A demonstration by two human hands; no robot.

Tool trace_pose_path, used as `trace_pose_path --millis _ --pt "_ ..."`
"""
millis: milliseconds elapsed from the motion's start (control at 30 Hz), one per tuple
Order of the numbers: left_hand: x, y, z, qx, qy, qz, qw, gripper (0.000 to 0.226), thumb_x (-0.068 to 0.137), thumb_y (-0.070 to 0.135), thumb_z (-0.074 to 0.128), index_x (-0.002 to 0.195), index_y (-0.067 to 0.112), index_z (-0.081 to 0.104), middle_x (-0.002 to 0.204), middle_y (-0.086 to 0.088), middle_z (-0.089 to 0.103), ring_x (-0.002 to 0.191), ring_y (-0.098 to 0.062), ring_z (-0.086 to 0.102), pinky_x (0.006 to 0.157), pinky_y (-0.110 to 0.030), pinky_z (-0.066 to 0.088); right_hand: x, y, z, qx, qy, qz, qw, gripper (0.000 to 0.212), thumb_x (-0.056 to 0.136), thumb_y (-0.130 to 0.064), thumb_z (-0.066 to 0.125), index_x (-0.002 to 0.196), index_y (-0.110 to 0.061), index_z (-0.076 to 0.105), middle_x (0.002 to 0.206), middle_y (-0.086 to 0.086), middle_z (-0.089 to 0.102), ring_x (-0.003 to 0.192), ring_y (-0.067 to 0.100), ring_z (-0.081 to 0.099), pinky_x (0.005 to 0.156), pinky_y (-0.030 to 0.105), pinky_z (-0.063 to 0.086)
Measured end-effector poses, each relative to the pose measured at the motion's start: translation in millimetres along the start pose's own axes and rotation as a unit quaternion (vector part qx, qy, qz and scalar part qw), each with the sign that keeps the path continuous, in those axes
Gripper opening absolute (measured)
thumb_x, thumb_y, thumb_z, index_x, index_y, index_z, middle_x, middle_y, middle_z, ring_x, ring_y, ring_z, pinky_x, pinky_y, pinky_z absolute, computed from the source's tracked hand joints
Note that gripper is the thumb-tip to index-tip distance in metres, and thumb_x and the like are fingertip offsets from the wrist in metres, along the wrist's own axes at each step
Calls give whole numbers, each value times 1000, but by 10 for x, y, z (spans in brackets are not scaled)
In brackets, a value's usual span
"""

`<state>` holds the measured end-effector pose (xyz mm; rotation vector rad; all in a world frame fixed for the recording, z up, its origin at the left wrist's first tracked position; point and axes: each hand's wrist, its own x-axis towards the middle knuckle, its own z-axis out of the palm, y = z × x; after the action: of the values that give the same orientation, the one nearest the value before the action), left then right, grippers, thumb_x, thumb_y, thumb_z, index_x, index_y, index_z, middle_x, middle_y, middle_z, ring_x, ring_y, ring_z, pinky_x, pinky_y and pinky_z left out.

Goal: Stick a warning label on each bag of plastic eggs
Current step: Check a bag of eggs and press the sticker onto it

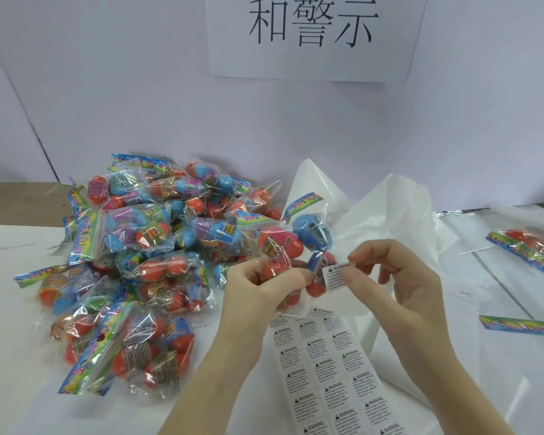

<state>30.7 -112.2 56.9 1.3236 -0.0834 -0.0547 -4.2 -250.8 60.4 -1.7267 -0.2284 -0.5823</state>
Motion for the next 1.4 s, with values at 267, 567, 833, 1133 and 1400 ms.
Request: trace_pose_path --millis 267,567,833,1133,1400 --pt "-12 18 13 -8 -5 2 1000 4 53 10 69 55 11 72 55 -12 54 38 -7 42 39 -13 34 2 5 13 -16 -1 6 1000 15 63 -45 60 77 -38 62 72 -17 64 71 2 50 67 13 33" --pt "-10 23 3 -11 -14 1 1000 6 56 7 73 53 12 72 49 -6 54 38 -6 43 39 -13 35 -1 6 19 -61 11 -6 998 17 64 -41 67 78 -33 64 74 -20 65 74 3 54 68 12 33" --pt "-11 28 -25 -25 -11 -27 999 7 54 13 69 59 8 72 59 -13 57 51 -15 49 44 -15 36 8 -12 29 -44 33 42 998 35 57 -46 75 91 -43 66 83 -15 63 74 3 55 68 6 35" --pt "-54 48 -40 -97 -103 -40 989 37 48 32 74 71 4 69 72 -16 55 69 -27 34 59 -25 29 56 -94 -14 174 -75 126 974 16 67 -18 68 80 -17 77 71 -2 73 63 0 65 57 6 44" --pt "-39 67 -7 -2 -61 -3 998 25 44 21 91 60 15 73 55 -1 65 47 -8 57 53 -16 45 59 -77 10 141 -70 135 978 22 64 -35 73 80 -21 79 66 5 72 57 6 57 56 11 43"
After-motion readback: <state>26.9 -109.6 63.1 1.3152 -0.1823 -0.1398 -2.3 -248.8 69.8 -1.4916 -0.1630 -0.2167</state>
